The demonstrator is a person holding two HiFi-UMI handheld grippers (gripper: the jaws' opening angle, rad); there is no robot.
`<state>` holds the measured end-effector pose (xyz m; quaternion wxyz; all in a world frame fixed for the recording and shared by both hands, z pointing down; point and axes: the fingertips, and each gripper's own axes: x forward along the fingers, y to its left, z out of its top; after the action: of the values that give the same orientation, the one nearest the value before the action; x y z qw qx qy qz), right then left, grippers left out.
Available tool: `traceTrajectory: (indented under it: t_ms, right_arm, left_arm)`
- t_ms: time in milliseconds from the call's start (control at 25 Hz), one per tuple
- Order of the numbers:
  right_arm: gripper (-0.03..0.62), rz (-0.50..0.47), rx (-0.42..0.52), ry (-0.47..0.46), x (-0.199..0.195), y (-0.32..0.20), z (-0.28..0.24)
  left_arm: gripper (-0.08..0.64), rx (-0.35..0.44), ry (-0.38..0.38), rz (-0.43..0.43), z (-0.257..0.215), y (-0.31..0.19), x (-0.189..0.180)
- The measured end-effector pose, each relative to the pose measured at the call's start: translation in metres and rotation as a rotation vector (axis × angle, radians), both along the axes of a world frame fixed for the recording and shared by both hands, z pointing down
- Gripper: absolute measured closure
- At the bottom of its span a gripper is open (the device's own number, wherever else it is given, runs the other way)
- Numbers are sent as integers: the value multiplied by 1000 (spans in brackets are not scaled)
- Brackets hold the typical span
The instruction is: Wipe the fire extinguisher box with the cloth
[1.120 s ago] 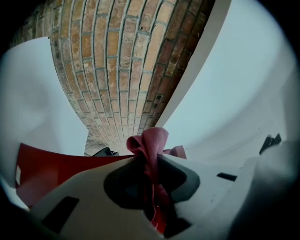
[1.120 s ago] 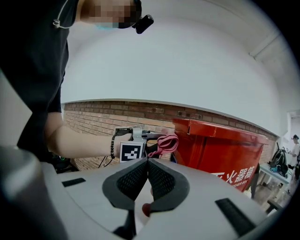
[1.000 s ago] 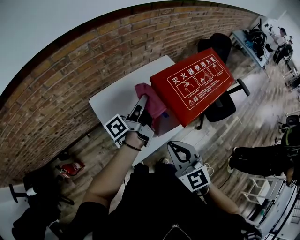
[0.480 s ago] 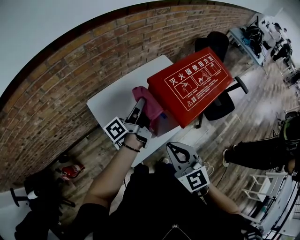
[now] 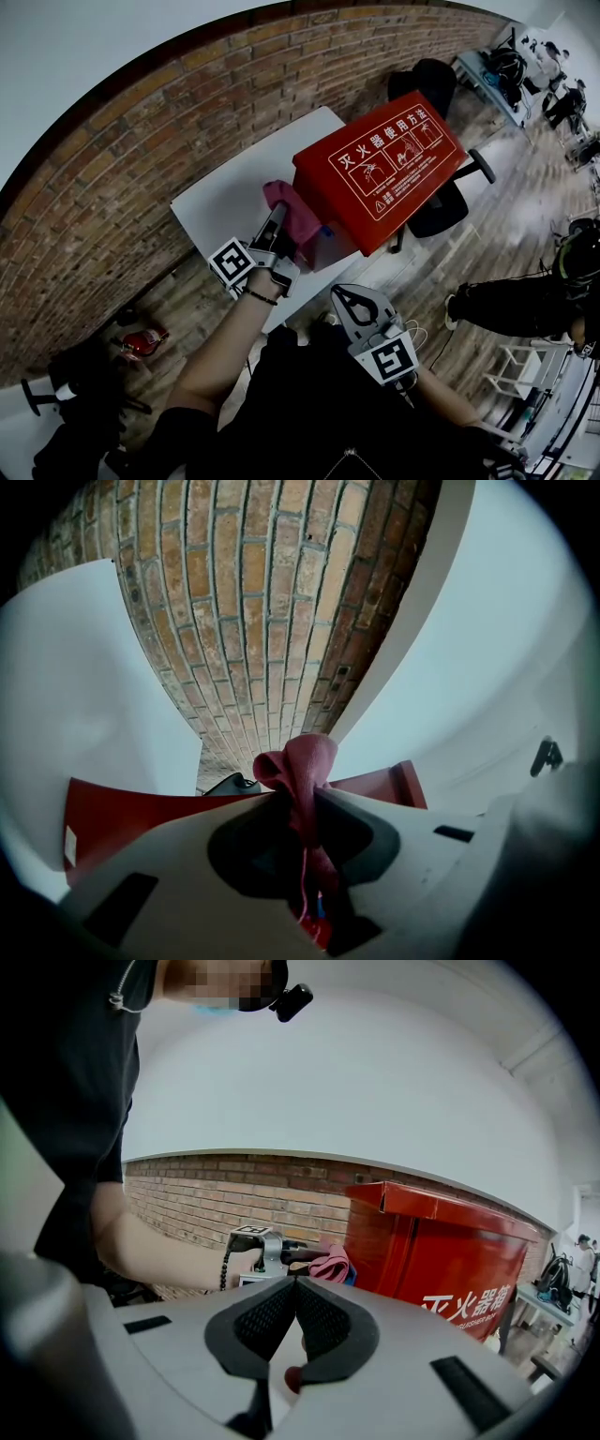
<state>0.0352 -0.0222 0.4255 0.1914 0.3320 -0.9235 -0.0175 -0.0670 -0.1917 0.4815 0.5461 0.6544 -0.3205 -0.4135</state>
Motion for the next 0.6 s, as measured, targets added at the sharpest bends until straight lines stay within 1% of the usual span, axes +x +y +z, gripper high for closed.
traceTrajectory:
  t_ms: [160, 400, 600]
  right_arm:
    - [572, -1, -2, 2, -2, 0, 0]
    - [572, 0, -11, 7, -1, 0, 2]
    - [572, 4, -17, 10, -2, 0, 4]
  left_arm:
    - [437, -31, -17, 2, 13, 0, -1]
    - [437, -44, -41, 1, 26, -1, -1]
    - [437, -71, -50, 2, 41, 1, 0]
